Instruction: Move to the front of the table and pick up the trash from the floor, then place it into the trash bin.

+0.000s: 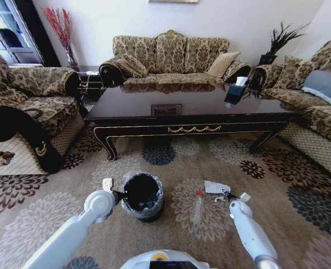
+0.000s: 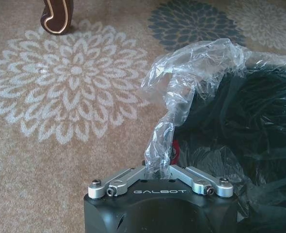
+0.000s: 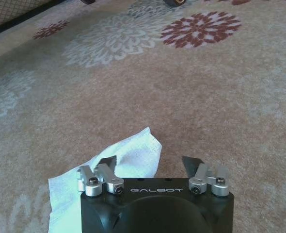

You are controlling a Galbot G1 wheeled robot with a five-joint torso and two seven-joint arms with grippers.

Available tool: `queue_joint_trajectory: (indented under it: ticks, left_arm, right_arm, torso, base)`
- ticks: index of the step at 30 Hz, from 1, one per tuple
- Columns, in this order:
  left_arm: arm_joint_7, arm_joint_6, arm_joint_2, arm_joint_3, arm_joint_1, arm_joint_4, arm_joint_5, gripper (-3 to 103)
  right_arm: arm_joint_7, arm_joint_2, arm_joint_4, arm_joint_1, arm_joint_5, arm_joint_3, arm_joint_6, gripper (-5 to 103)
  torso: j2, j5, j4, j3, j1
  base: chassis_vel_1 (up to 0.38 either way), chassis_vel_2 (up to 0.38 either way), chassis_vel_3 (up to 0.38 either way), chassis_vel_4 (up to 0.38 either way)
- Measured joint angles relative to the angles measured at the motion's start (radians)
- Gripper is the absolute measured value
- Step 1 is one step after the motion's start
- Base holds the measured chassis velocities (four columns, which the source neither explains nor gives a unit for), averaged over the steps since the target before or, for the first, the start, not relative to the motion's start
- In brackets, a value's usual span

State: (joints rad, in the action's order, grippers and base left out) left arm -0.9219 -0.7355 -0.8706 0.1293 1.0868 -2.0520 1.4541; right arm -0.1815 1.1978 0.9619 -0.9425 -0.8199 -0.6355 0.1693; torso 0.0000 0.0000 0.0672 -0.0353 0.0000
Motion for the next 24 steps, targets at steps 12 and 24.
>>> queue_joint_trajectory:
  ticks: [12, 24]
  left_arm:
    - [-0.007, 0.0, -0.02, -0.013, -0.006, 0.014, -0.009, 0]
    - [-0.009, 0.0, -0.034, -0.027, -0.014, 0.014, -0.01, 0]
  right_arm:
    - [-0.011, 0.003, 0.052, -0.031, -0.006, -0.011, 0.005, 38]
    - [-0.01, -0.009, 0.198, -0.094, -0.011, -0.014, 0.01, 1]
  torso:
    - [0.0, 0.0, 0.0, 0.0, 0.0]
    - [0.0, 0.0003, -0.0002, 0.0, 0.0]
  base:
    - [0.0, 0.0, 0.0, 0.0]
    - [0.0, 0.0, 0.0, 0.0]
